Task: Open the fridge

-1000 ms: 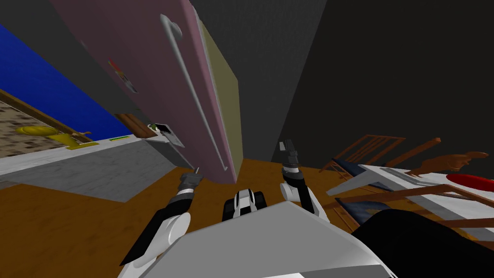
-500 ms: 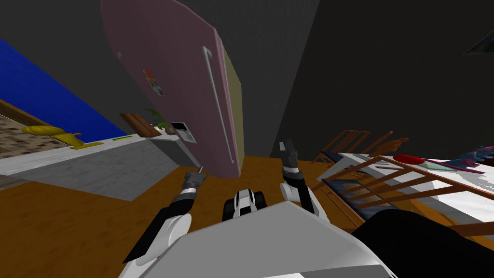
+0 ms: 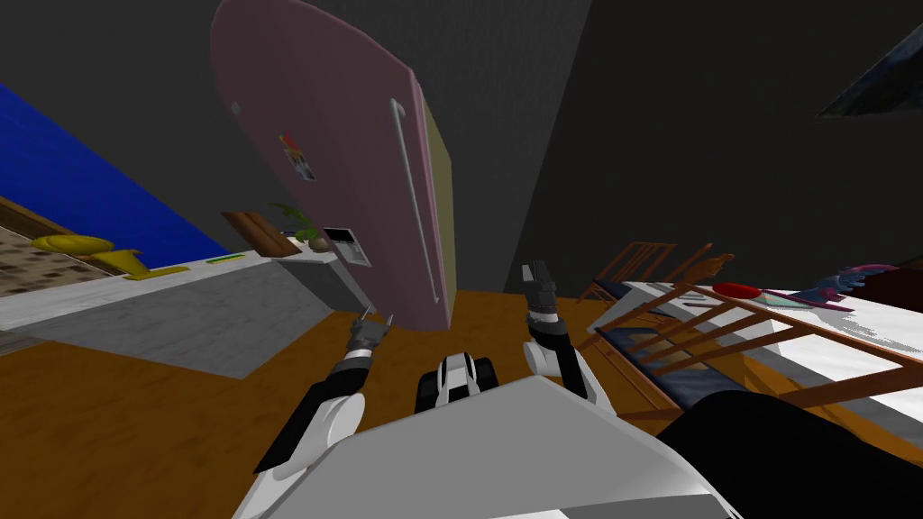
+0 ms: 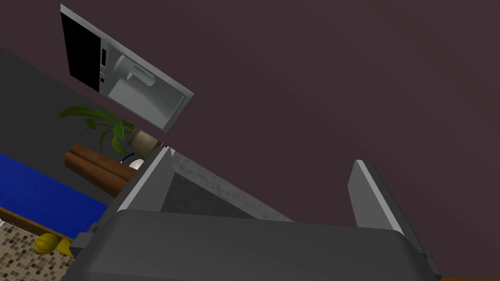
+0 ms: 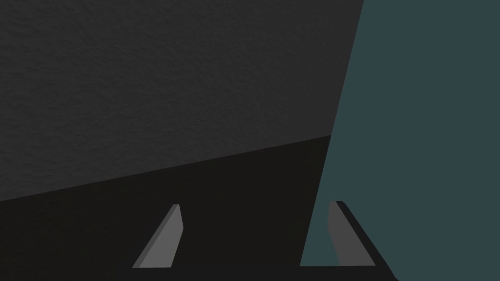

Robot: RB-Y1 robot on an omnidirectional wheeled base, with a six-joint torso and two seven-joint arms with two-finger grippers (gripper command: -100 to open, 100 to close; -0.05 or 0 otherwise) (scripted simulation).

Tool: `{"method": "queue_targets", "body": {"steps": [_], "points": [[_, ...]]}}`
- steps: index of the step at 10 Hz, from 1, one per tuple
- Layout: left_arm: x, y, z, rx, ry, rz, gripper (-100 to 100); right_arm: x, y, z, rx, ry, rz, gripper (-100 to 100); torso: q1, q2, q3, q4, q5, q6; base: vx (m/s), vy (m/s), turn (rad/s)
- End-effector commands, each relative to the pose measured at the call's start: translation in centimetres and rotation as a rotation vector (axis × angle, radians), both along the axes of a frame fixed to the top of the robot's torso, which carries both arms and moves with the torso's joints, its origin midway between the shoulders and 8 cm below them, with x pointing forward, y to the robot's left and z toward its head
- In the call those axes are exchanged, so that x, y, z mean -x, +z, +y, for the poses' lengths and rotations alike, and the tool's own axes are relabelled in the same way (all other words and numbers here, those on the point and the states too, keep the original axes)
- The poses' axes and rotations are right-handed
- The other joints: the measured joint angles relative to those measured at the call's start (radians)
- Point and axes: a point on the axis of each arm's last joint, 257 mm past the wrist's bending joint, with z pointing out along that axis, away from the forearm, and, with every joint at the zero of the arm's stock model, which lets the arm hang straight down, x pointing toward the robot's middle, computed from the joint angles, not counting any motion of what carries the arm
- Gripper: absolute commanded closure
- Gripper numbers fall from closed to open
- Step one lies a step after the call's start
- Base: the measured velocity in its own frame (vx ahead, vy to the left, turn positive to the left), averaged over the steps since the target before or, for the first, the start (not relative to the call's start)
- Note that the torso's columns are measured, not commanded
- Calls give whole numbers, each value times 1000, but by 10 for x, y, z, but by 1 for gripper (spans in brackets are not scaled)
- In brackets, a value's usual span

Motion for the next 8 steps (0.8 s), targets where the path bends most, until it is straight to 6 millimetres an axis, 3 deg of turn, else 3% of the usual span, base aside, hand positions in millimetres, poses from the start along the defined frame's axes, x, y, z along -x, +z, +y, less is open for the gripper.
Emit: {"method": "queue_targets", "body": {"steps": [1,8], "points": [[-5,-10,1,5,13,0,-100,0,0,0,0,0,0,0,3,4,3,1,1,0,45,-50,-16],[-21,-38,-2,13,38,2,-100,0,0,0,0,0,0,0,4,4,2,1,1,0,38,-28,-17]]}}
